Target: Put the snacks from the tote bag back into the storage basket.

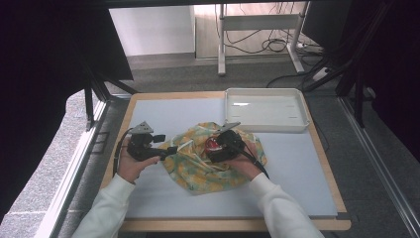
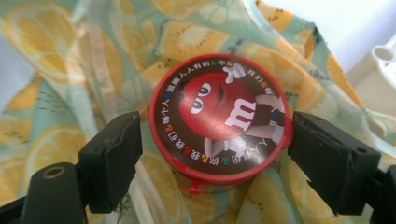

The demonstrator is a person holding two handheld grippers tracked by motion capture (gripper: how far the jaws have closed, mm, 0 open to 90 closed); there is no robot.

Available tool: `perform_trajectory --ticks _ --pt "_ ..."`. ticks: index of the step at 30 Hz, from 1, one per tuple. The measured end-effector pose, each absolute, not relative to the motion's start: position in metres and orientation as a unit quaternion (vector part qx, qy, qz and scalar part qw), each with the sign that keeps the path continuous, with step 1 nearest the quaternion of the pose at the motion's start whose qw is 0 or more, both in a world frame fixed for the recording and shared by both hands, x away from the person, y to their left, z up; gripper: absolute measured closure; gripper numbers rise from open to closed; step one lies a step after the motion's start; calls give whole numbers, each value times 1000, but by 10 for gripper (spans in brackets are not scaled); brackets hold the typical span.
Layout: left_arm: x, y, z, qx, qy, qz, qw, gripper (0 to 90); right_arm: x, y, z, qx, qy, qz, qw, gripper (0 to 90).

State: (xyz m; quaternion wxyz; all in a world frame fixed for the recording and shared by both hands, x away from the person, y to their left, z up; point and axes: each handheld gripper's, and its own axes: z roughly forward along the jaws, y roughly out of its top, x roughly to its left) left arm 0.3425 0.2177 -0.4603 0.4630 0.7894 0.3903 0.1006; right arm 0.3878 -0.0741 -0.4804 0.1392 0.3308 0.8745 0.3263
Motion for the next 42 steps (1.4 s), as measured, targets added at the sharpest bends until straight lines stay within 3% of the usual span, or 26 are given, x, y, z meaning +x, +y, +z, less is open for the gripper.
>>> perform_trajectory --ticks 6,14,42 --pt "343 217 -462 789 392 101 462 249 389 -70 -490 337 876 313 149 237" --pt "343 219 -462 789 394 101 461 249 387 -71 -487 331 878 315 142 247" --pt "346 221 -467 790 399 97 455 248 377 -100 -438 300 850 413 129 255"
